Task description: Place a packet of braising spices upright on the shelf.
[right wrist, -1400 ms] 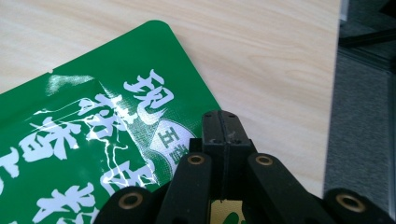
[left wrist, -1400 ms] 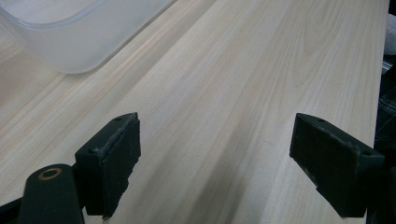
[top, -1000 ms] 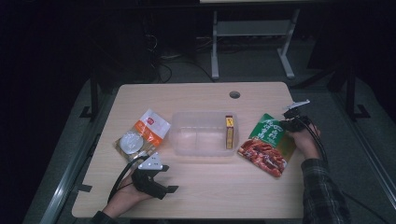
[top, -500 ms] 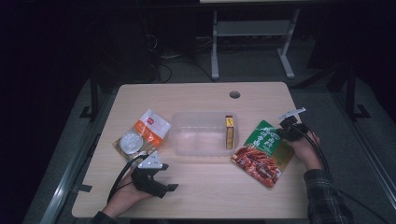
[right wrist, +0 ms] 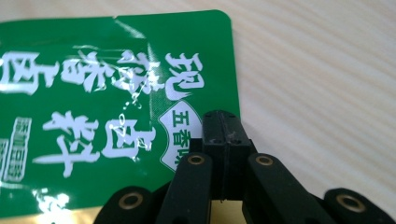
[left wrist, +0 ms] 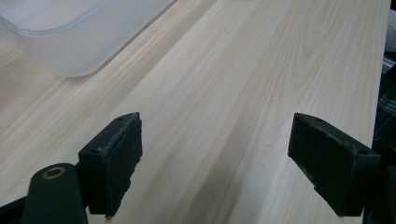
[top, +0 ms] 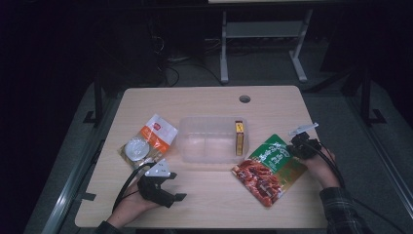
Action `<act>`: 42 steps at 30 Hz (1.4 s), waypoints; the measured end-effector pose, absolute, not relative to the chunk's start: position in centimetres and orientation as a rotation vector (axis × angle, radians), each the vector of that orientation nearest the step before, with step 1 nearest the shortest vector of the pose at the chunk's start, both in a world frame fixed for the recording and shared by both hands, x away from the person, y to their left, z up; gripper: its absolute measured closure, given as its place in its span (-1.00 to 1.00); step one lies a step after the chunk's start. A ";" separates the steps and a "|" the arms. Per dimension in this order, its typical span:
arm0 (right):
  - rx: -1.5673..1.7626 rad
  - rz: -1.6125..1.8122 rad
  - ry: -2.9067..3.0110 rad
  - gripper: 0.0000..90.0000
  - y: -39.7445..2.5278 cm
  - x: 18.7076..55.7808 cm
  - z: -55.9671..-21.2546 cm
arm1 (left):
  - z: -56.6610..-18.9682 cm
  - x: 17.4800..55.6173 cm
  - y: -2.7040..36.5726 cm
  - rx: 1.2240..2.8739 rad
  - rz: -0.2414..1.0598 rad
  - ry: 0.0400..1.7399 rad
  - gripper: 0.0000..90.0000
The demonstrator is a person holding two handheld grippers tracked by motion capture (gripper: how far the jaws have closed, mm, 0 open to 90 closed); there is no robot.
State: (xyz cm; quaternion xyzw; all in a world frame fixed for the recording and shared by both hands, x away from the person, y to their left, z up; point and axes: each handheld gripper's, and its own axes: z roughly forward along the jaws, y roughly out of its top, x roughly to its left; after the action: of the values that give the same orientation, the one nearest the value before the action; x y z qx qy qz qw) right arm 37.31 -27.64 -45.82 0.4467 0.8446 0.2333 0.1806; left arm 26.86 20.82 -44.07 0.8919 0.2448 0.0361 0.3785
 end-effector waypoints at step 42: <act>0.991 0.807 2.684 1.00 -22.4 30.6 -45.2 | -44.6 26.9 20.4 2.306 0.076 0.544 -0.61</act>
State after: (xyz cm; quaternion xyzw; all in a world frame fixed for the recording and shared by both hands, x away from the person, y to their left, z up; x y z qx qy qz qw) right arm 30.61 -22.38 -45.22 0.3323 0.8996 0.2705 0.0843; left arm 26.86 20.38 -44.64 0.9013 0.2128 0.0298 0.3761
